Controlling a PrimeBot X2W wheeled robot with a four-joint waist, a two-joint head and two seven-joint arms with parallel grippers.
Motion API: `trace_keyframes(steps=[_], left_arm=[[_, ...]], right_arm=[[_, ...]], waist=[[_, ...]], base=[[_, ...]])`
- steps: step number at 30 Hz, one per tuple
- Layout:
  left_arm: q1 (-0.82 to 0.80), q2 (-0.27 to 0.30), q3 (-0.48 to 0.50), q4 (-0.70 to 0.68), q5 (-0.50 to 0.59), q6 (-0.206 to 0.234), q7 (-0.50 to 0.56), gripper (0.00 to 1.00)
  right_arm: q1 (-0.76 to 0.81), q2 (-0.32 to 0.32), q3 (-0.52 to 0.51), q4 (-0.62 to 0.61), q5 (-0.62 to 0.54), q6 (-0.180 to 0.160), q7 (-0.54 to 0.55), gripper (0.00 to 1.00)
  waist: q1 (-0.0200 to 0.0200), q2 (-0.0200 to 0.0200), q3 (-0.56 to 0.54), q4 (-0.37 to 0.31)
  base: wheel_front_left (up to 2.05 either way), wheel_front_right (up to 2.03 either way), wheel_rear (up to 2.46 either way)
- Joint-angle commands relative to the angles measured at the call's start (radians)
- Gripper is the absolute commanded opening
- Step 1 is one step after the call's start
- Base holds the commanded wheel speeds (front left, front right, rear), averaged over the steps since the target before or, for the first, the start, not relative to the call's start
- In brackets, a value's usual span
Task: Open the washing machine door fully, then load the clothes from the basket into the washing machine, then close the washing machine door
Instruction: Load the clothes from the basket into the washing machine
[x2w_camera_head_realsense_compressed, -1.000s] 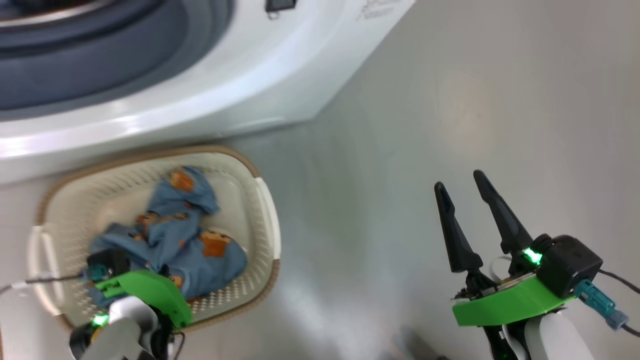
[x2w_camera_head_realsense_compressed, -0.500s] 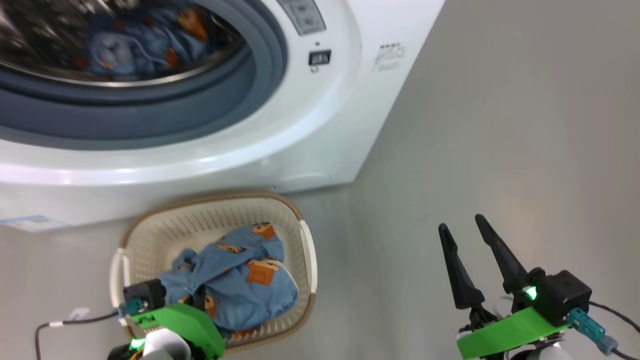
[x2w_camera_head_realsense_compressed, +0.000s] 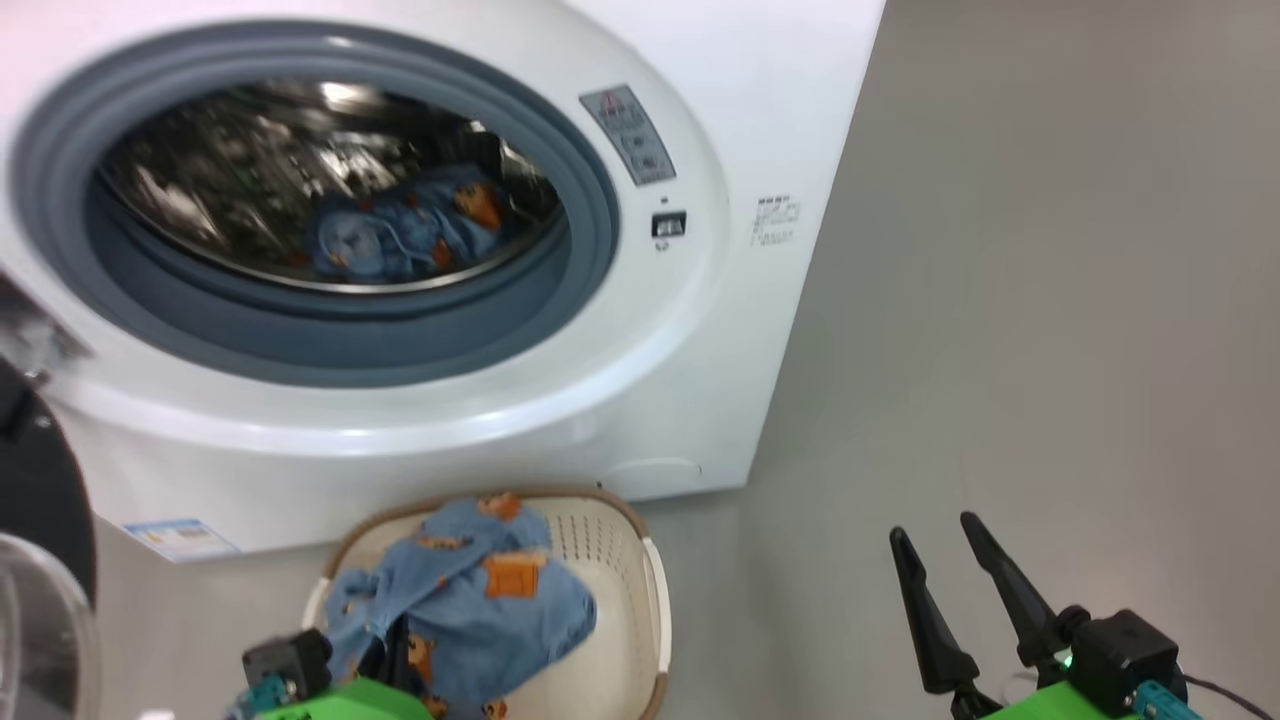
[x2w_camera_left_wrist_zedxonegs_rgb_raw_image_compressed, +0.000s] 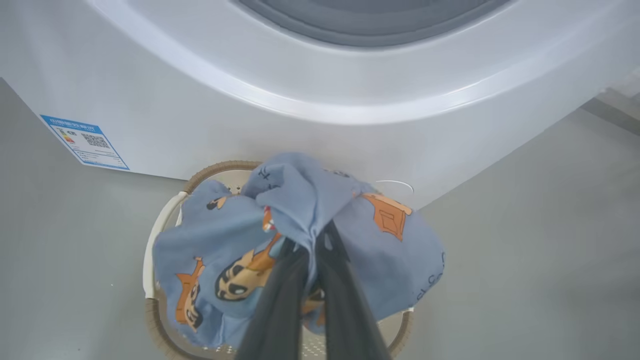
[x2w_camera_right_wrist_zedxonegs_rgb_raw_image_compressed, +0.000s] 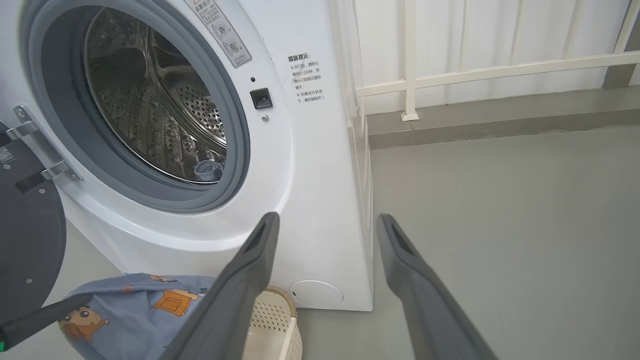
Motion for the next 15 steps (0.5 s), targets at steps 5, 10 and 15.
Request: trace_keyframes(steps=[5,10,15], left_arm=[[0.081,0.016,0.065,-0.129,0.066,0.034,-0.013,0.0],[0.141,0.016,0.099,-0.218,0.115,0.061,-0.013,0.0],[0.187,0.015,0.123,-0.314,0.168,0.079,-0.013,0.0]], right_arm=[[0.029,-0.008,0.018,-0.011,-0.022,0.003,-0.005,1.0],[0.055,-0.015,0.014,-0.01,-0.021,0.003,-0.005,1.0],[0.073,-0.031,0.013,-0.006,-0.027,0.003,-0.005,1.0]], waist=[[0.0,-0.0001,-0.123,0.029],[0.0,-0.0001,-0.163,0.037],[0.0,-0.0001,-0.2,0.04]], base=[[0.0,0.0,0.0],[0.0,0.0,0.0],[0.0,0.0,0.0]])
